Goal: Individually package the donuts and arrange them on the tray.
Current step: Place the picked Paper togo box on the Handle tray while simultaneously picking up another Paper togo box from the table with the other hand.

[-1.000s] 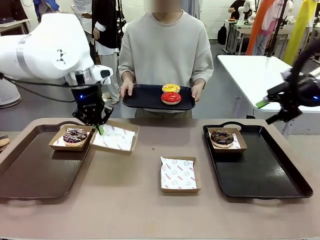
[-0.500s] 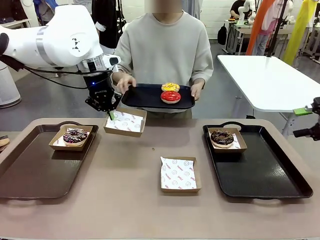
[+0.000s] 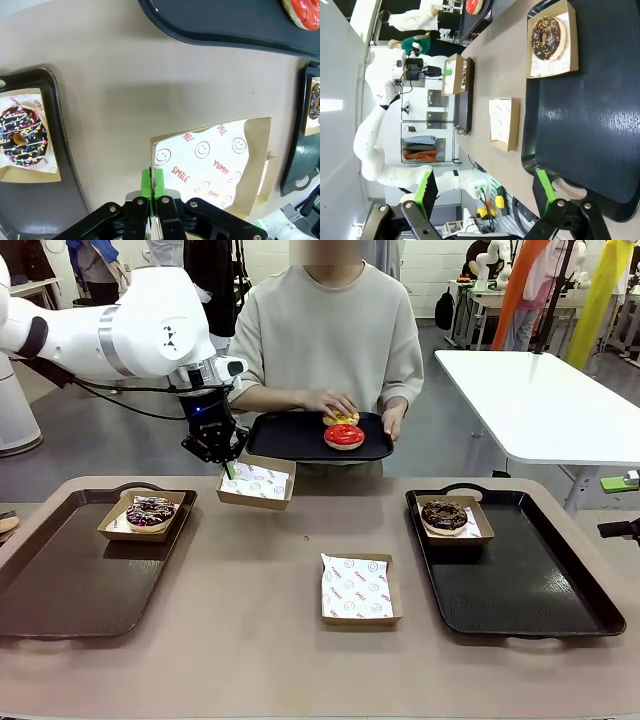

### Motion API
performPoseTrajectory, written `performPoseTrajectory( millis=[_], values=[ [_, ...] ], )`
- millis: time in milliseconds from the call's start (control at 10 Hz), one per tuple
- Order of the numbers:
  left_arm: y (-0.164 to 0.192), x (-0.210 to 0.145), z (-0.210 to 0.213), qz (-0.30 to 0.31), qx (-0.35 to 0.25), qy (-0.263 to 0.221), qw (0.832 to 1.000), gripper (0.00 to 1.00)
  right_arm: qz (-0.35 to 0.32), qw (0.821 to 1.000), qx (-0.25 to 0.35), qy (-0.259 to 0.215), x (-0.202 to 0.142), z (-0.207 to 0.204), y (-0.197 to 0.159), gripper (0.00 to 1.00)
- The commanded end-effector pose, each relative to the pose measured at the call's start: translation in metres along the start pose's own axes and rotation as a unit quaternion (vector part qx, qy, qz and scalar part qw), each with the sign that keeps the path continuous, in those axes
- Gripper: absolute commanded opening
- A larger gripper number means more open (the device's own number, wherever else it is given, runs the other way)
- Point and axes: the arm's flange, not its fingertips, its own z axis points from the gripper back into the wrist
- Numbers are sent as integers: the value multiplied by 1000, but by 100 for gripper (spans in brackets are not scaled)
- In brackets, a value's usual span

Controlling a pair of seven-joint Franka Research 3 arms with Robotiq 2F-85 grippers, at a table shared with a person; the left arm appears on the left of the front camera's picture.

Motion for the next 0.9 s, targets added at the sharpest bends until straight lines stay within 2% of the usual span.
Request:
performPoseTrajectory(
  millis=[0, 100, 800],
  values=[
    [-5, 9, -3, 2, 33, 9, 999, 0, 1, 1000, 2, 2, 0, 0, 1, 100],
    [0, 0, 0, 0, 0, 0, 1000, 0, 1, 1000, 2, 2, 0, 0, 1, 100],
    [0, 0, 0, 0, 0, 0, 1000, 0, 1, 1000, 2, 2, 0, 0, 1, 100]
  ],
)
